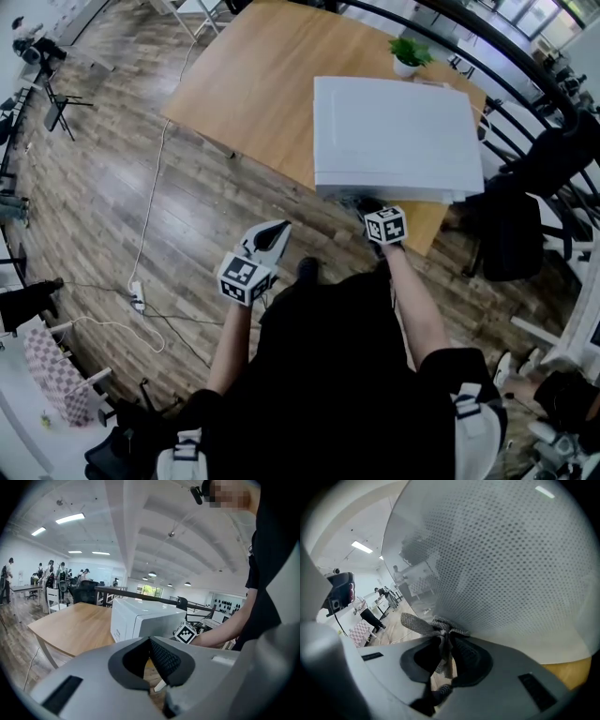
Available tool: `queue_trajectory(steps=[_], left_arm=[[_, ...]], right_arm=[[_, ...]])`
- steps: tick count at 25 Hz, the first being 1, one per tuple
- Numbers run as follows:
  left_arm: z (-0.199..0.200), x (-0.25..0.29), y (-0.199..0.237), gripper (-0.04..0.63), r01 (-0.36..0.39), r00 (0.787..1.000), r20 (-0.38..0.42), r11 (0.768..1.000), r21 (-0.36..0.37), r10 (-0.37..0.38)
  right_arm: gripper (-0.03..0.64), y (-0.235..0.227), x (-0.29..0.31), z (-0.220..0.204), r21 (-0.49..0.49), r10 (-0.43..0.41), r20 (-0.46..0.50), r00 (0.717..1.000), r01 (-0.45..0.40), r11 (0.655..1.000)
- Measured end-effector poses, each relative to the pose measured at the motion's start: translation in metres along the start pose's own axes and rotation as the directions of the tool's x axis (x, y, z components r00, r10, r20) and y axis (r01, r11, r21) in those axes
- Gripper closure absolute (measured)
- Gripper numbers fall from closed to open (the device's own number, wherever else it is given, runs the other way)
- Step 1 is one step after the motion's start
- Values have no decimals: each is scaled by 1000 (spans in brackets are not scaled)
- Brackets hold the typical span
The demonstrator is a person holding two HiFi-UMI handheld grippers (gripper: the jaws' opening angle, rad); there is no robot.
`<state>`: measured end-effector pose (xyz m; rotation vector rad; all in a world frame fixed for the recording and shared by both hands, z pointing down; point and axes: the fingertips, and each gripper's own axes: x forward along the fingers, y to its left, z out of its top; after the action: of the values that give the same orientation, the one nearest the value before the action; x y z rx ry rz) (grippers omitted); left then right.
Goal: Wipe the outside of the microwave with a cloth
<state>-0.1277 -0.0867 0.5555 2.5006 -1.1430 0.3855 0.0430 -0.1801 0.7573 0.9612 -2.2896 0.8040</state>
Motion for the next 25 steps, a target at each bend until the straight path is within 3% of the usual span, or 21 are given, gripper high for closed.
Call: queue_trajectory(steps=[25], left_arm=[[34, 63, -46, 595, 108, 994, -22, 993, 54, -107]], right_arm=[[567, -115, -89, -22, 114, -174, 32, 984, 169, 979]])
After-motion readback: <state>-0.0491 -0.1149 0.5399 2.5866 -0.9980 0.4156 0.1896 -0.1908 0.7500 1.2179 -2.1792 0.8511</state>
